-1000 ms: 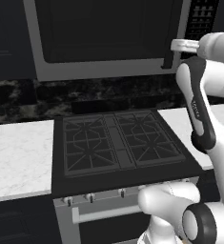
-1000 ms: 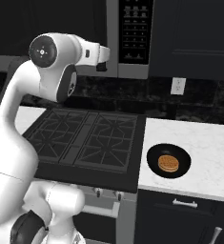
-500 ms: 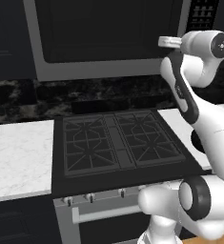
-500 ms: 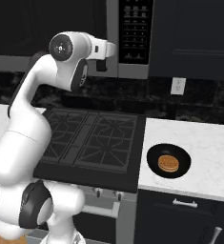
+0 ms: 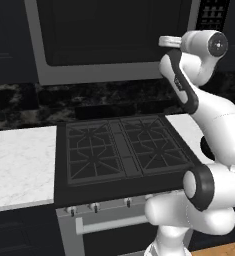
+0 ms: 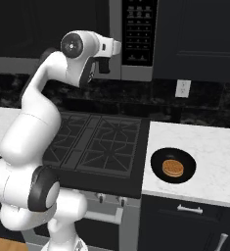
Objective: Open the microwave, place the bowl with waffle inside the microwave, then close the microwave door and turn it on.
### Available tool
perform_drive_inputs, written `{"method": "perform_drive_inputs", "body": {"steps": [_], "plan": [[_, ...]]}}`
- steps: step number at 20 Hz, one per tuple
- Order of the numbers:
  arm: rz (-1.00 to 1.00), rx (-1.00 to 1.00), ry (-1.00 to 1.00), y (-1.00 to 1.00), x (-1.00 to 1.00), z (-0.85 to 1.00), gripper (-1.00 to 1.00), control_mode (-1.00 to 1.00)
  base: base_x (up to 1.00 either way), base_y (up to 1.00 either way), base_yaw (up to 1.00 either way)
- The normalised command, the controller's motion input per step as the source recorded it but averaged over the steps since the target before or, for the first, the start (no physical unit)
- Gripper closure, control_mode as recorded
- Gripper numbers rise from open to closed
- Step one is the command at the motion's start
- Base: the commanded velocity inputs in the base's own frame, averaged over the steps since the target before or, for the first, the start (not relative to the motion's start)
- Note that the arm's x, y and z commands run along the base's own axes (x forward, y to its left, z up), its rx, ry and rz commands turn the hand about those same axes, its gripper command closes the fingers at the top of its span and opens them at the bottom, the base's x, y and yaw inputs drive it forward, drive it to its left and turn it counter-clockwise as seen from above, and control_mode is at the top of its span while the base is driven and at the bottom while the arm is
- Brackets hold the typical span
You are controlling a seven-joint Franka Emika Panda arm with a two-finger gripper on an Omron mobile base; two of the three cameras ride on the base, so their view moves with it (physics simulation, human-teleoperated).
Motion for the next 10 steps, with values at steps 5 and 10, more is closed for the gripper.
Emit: {"method": "perform_drive_inputs", "body": {"steps": [5,10], "plan": [[0.03,0.00,0.00,0.00,0.41,-0.02,-1.00,-1.00,0.00,0.00,0.00],[0.00,0.00,0.00,-0.37,0.13,-0.01,-1.00,-1.00,0.00,0.00,0.00]]}}
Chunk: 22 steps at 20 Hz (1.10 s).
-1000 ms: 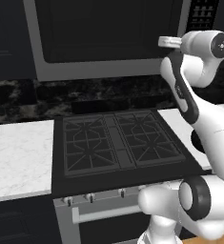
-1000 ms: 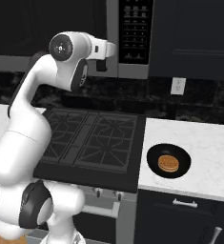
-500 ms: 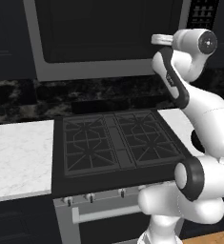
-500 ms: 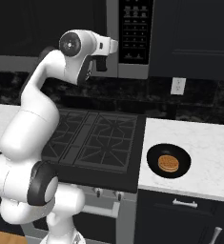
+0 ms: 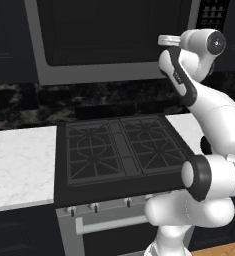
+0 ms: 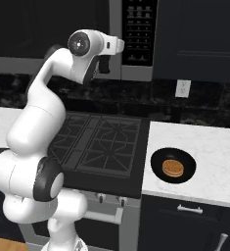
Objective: Open the microwave, place the bowl with waffle inside the microwave, then close the microwave door and turn it on.
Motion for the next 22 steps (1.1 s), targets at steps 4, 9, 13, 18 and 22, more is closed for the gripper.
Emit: {"method": "perform_drive_inputs", "body": {"steps": [4,9,13,18,22], "plan": [[-0.03,0.00,0.00,-0.19,0.00,-0.01,-1.00,-1.00,0.00,0.00,0.00],[-0.04,0.00,0.00,-0.14,0.00,0.00,-1.00,-1.00,0.00,0.00,0.00],[-0.03,0.00,0.00,0.00,0.29,0.00,-1.00,-1.00,0.00,0.00,0.00],[0.00,0.00,0.00,0.00,0.48,-0.06,-1.00,-1.00,0.00,0.00,0.00],[0.00,0.00,0.00,0.00,0.05,-0.01,1.00,-1.00,0.00,0.00,0.00]]}}
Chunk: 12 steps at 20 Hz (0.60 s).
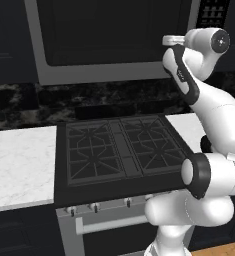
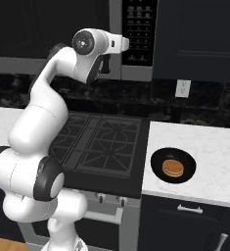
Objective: Open the microwave, place the bowl with waffle inside the microwave, then close the microwave door and turn it on.
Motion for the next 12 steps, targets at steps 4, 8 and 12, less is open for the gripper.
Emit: {"method": "perform_drive_inputs", "body": {"steps": [4,8,12], "plan": [[0.00,0.00,0.00,0.00,0.00,0.00,1.00,-1.00,0.00,0.00,0.00],[0.00,0.00,0.00,0.00,-0.18,0.00,1.00,-1.00,0.00,0.00,0.00],[0.05,0.00,0.00,0.00,-0.64,0.00,1.00,-1.00,0.00,0.00,0.00]]}}
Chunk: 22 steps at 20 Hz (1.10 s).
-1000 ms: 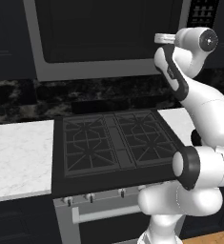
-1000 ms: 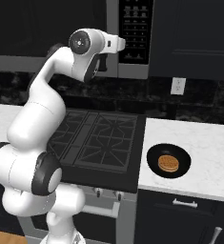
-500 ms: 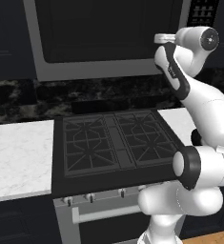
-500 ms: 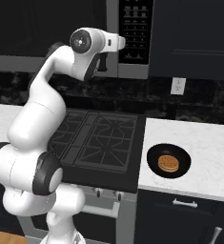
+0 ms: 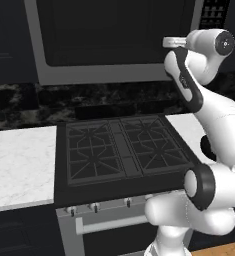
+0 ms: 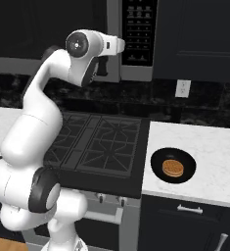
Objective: Open the microwave, place the bowl with waffle inside the microwave, then close the microwave door and turn it on.
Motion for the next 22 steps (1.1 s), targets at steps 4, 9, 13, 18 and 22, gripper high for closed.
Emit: {"method": "perform_drive_inputs", "body": {"steps": [4,9,13,18,22], "plan": [[0.03,0.00,-0.06,0.01,-1.00,0.05,1.00,-1.00,0.00,0.00,0.00],[0.00,0.00,-0.07,0.36,-1.00,0.28,1.00,-1.00,0.00,0.00,0.00],[-0.07,-0.07,-0.01,0.57,-1.00,0.52,1.00,-1.00,0.00,0.00,0.00],[-0.18,-0.12,0.00,0.51,-1.00,0.58,1.00,-1.00,0.00,0.00,0.00],[-0.20,-0.11,0.00,0.35,-1.00,0.57,1.00,-1.00,0.00,0.00,0.00]]}}
